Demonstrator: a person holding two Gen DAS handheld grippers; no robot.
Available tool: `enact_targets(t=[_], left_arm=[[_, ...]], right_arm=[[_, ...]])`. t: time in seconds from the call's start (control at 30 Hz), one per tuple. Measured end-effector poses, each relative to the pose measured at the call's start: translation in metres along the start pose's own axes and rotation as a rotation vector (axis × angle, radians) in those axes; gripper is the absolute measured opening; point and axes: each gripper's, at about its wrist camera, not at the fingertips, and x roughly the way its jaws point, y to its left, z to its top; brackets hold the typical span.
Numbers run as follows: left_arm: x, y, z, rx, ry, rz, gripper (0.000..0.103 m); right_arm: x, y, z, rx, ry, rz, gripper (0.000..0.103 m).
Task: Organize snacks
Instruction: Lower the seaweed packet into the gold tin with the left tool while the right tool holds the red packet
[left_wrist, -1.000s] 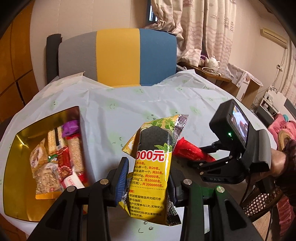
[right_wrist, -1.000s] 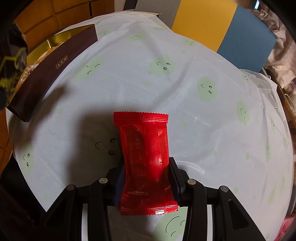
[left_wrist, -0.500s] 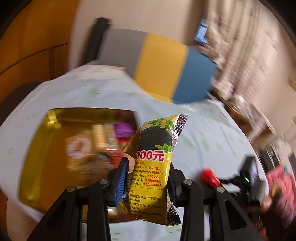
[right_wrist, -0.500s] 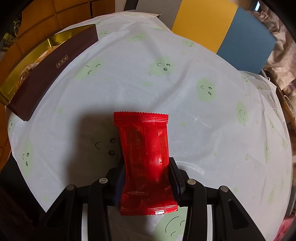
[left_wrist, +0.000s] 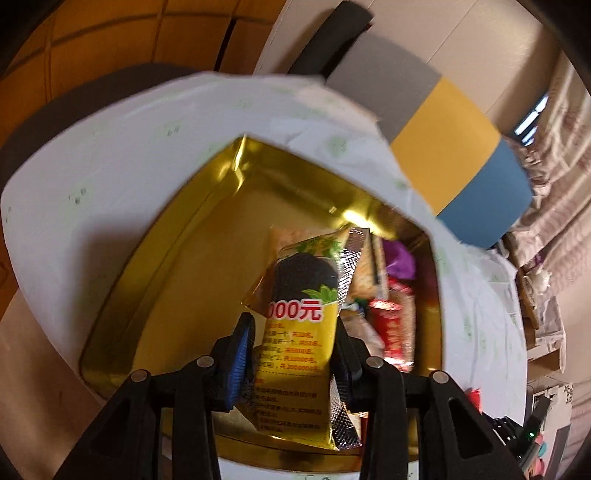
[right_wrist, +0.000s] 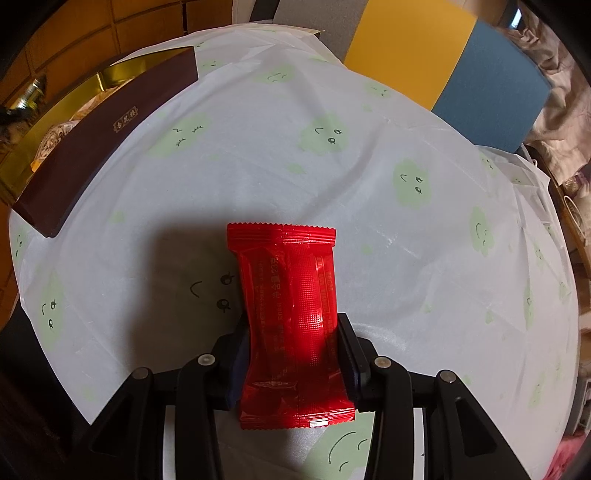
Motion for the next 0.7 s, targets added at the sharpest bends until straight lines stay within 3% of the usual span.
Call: enact_targets(t=[0.1, 0.4, 0.7], left_arm=[[0.011, 0.006, -0.001, -0.025, 0.038, -0.002, 0.041], [0.009, -0.005, -0.001, 0.045, 0.017, 0.022, 0.041], [-0.004, -0.018, -0.02, 0.166, -0.057, 0.143, 0.041]], right_arm=[[-0.001, 0.002, -0.002, 0.003, -0.001, -0.001, 0.044], [-0.001, 0.004, -0.002, 0.0, -0.003, -0.005, 0.045], [-0.001, 0.005, -0.003, -0.002, -0.005, -0.012, 0.045]])
